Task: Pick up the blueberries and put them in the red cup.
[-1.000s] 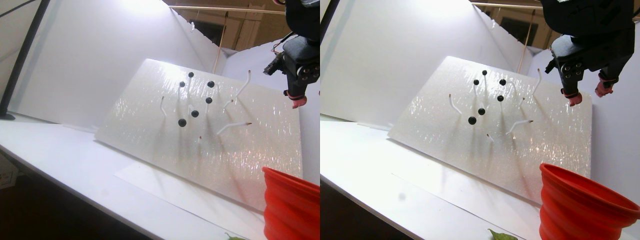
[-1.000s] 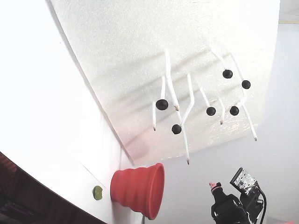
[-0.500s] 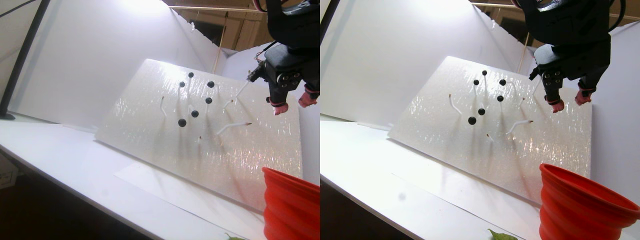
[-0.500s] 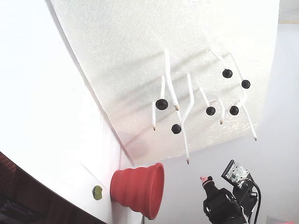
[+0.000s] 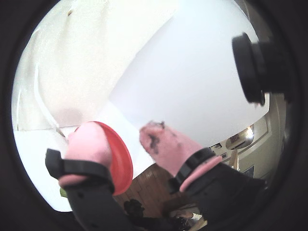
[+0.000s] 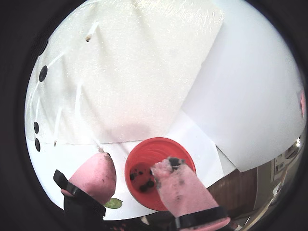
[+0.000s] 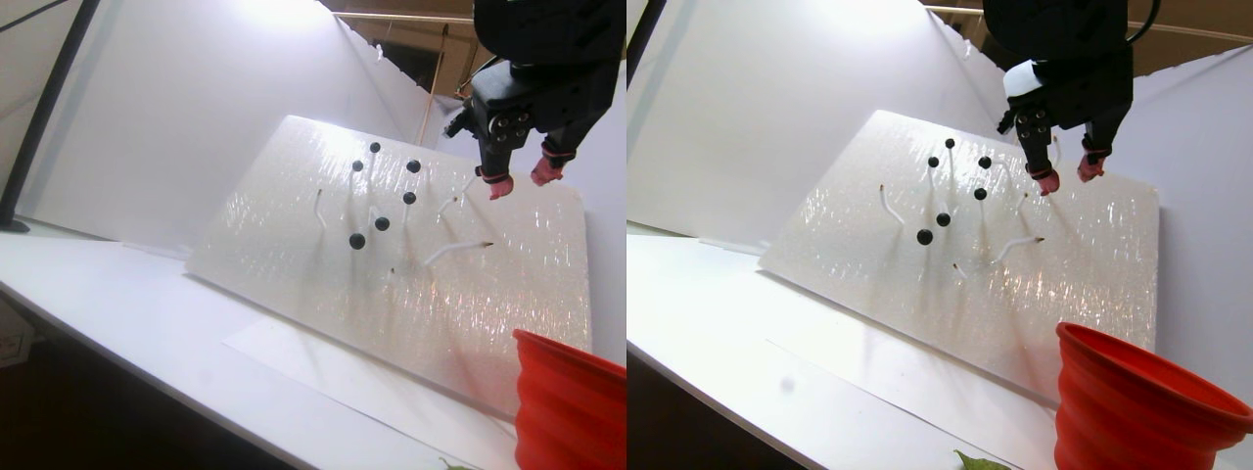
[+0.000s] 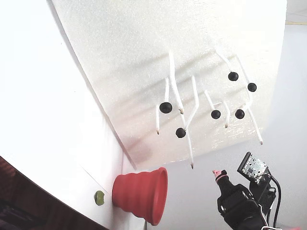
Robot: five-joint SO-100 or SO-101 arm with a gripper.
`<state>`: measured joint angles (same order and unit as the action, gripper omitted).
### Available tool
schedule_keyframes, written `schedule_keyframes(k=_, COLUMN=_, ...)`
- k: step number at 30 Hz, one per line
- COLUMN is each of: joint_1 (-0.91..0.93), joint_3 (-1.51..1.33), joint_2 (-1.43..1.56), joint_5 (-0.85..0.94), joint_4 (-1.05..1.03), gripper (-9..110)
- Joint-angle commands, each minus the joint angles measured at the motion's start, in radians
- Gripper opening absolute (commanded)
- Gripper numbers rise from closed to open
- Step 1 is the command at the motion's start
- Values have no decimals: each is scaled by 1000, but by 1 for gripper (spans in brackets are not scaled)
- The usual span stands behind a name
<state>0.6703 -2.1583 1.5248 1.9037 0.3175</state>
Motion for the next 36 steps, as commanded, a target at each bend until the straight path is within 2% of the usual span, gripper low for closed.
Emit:
schedule_keyframes(k=1, joint_1=0, joint_3=8, joint_2=140, joint_5=-5, joint_4=-5, gripper=15)
schedule_keyframes(k=36, joint_1=-152, joint_3=-169, joint_2=351, joint_5=-40, joint_4=-143, gripper=14)
